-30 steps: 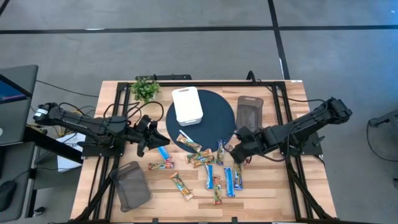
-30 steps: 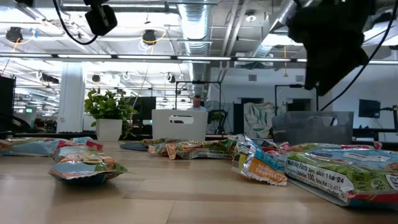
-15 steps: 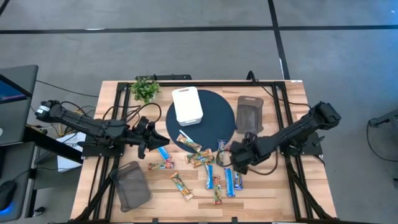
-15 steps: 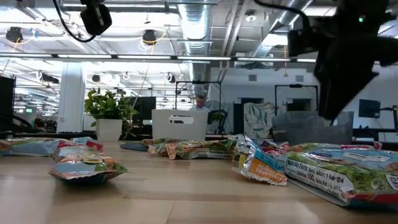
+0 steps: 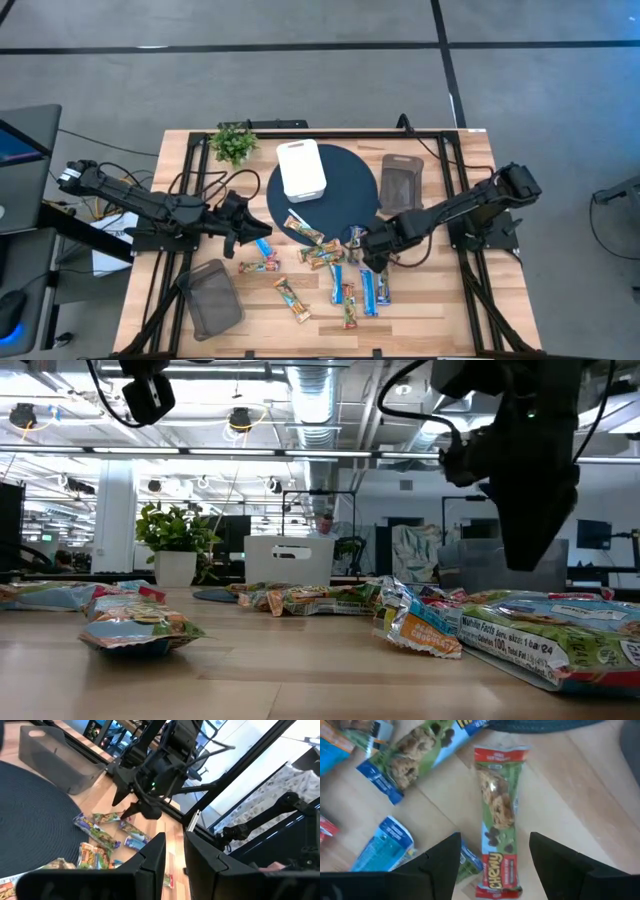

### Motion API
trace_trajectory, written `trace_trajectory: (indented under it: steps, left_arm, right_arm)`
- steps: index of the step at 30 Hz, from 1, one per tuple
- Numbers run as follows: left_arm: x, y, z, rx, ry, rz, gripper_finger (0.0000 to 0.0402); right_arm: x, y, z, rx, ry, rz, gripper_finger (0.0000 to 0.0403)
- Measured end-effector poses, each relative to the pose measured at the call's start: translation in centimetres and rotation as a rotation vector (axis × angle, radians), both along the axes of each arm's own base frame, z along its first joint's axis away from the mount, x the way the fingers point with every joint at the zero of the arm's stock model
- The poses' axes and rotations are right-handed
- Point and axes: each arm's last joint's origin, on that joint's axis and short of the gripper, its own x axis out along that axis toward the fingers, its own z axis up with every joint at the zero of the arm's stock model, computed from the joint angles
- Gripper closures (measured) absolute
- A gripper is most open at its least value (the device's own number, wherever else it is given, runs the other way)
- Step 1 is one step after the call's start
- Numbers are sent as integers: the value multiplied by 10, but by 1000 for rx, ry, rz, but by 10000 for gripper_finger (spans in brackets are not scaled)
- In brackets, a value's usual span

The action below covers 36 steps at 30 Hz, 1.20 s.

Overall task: Pick and place Granola Bars by type
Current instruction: Put the red granola bar into the top black bin

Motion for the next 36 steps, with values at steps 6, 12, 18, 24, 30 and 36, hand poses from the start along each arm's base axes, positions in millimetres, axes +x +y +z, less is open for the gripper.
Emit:
trace_trajectory:
  steps: [6, 12, 18, 24, 30, 36]
  left_arm:
    - [0, 0, -1, 10, 7, -1, 338]
    - [0, 0, -3, 9, 27, 0, 338]
    - [0, 0, -3, -3, 32, 2, 338]
    - [0, 0, -3, -11, 35, 5, 338]
    - [0, 1, -4, -7, 36, 38, 338]
    - [0, 2, -4, -3, 37, 56, 338]
  right_arm:
    - [1, -2, -7, -11, 38, 5, 173]
    - [5, -4, -16, -21, 73, 39, 173]
    - [12, -4, -39, 50, 143, 63, 173]
    - [13, -1, -45, 56, 171, 70, 181]
    - [14, 0, -42, 62, 147, 73, 241]
    - [13, -1, -40, 50, 134, 74, 312]
